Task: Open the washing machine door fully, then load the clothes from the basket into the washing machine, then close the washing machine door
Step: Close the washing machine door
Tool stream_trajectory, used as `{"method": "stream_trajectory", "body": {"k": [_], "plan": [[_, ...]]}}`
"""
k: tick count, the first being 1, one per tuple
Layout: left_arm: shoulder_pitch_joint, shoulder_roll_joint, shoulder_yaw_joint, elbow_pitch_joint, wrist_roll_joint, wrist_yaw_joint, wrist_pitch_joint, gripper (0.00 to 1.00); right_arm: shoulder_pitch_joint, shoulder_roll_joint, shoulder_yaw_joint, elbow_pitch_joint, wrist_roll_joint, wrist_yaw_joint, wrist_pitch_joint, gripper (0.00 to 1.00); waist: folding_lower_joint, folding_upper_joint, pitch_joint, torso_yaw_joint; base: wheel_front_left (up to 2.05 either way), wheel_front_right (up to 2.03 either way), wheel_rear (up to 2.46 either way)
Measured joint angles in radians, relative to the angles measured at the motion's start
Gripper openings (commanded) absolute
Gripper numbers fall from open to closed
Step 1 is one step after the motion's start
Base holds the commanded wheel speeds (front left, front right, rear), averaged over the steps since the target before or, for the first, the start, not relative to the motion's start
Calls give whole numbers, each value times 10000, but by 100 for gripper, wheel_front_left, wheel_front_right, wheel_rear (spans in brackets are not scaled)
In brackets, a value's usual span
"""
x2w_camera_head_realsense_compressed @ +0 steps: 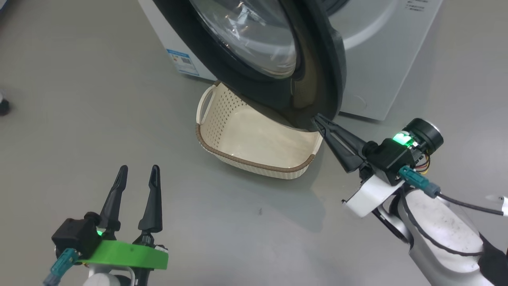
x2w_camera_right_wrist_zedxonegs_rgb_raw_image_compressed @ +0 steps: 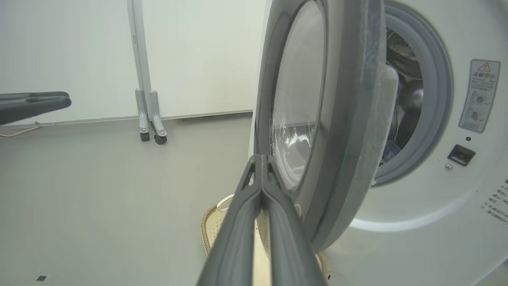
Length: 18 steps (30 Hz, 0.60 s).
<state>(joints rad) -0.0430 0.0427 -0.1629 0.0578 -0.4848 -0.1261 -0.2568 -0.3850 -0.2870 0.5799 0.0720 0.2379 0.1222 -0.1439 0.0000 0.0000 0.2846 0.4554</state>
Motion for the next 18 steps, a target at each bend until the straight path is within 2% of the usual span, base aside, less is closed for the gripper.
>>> {"method": "stream_trajectory", "body": {"k": [9,18], "plan": [[-443,-38,-82,-257,-474,-15,2,100,-1119,-31,-213,681,253,0,337,0,0,0,977,676,0,0,0],[-805,-107,-462,-311,-608,-17,0,100,-1857,-40,-1034,1227,479,61,263,0,1,0,1720,1007,0,0,0]]}}
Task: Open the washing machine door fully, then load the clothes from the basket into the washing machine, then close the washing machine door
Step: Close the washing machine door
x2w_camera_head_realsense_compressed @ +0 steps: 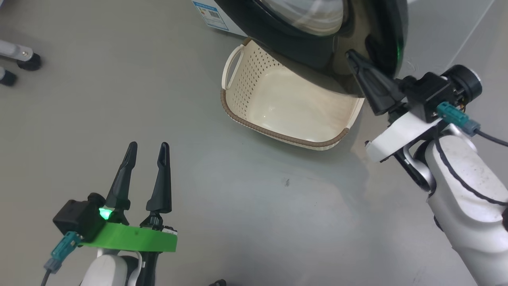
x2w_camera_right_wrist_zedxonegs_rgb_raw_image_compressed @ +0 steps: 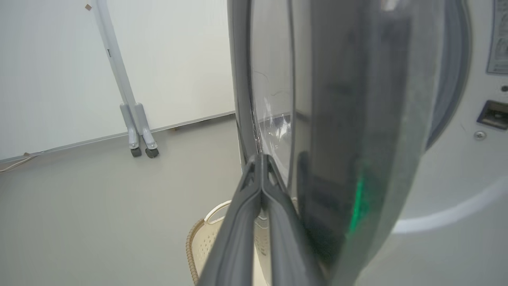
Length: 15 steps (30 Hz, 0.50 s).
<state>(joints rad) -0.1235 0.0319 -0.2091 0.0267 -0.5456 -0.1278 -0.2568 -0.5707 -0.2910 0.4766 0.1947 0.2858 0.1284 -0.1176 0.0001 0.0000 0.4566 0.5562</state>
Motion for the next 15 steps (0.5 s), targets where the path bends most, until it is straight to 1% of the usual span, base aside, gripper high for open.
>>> {"method": "stream_trajectory", "body": {"k": [6,13,15], "plan": [[-56,-31,-247,-29,-75,0,0,100,-650,17,-502,274,230,-178,-36,0,0,0,322,57,0,0,0],[-310,-44,-529,-79,-355,0,0,100,-1670,-84,-825,510,215,-188,-23,0,0,0,754,66,0,0,0],[-360,-48,-591,-82,-368,0,0,100,-1970,-140,-928,587,219,-270,-23,0,0,0,883,73,0,0,0]]}}
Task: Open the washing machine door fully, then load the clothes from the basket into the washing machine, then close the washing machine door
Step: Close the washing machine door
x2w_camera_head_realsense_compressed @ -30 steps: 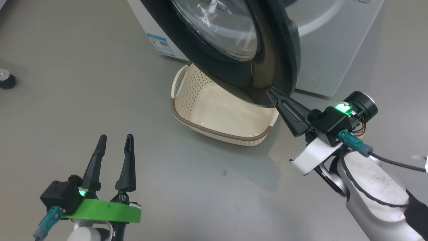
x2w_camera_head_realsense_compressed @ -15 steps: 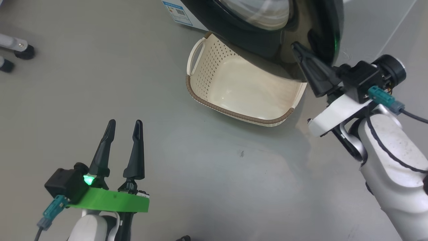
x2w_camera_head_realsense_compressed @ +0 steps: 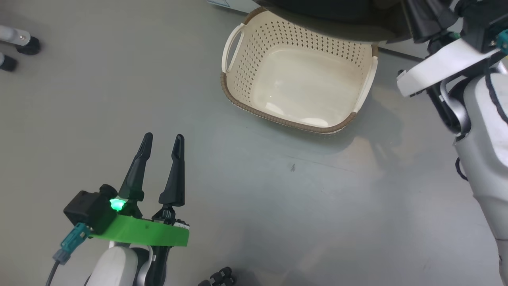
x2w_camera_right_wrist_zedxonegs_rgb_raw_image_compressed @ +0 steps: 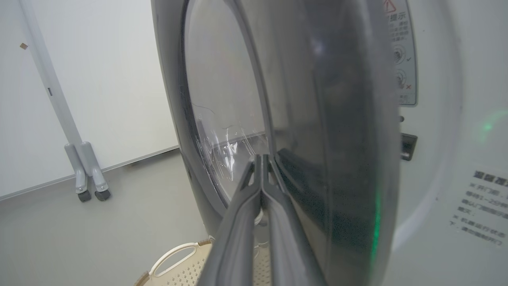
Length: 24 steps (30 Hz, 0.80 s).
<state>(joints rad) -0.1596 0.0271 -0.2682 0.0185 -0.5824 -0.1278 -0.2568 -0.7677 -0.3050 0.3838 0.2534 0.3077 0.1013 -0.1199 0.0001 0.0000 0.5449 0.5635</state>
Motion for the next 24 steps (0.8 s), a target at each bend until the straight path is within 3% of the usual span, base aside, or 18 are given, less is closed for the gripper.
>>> {"method": "stream_trajectory", "body": {"k": [17,24], "plan": [[-511,-27,-495,-244,-336,0,0,100,-2772,-88,-372,757,-50,-56,242,0,0,0,1109,41,0,0,0],[-924,-40,-631,-276,-456,0,0,100,-3352,-10,-274,1035,-119,153,130,0,-1,0,1512,4,0,0,0]]}}
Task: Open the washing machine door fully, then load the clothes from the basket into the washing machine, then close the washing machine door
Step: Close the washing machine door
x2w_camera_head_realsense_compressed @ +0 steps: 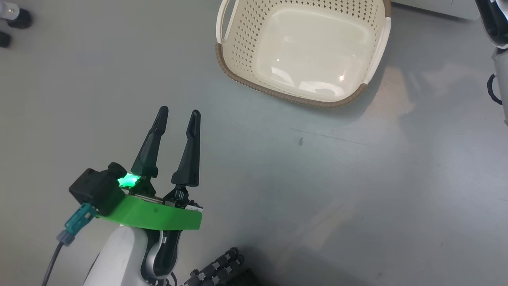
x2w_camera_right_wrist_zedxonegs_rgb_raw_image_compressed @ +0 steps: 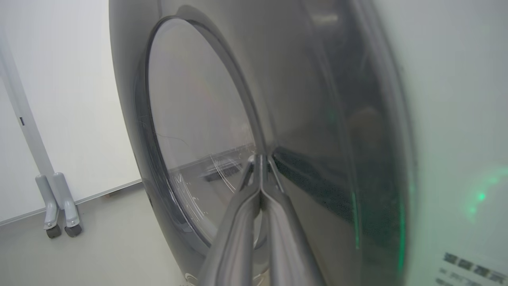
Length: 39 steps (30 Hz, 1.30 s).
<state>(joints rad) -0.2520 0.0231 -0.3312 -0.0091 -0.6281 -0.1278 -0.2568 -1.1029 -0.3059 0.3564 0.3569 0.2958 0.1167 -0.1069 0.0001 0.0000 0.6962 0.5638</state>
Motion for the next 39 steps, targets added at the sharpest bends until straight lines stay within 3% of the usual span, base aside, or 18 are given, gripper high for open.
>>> {"method": "stream_trajectory", "body": {"k": [8,19,37,38,39], "plan": [[-158,-10,134,92,-52,-2,0,100,-18,29,148,596,42,58,-424,0,0,0,-75,-27,0,0,0],[-171,-17,915,307,529,-2,0,100,1328,25,301,1139,671,50,-1047,0,0,0,-783,-340,0,0,0],[-5,-13,2050,581,1887,-2,-2,100,3859,648,117,1162,1546,52,-1379,1,-1,0,-2280,-1939,0,0,0],[51,-13,2107,617,1927,-2,0,100,4007,706,92,1158,1559,52,-1379,27,-1,0,-2370,-2046,0,0,0],[109,-13,2163,648,1973,-2,0,100,4157,765,86,1154,1563,52,-1381,44,-1,0,-2461,-2153,0,0,0]]}}
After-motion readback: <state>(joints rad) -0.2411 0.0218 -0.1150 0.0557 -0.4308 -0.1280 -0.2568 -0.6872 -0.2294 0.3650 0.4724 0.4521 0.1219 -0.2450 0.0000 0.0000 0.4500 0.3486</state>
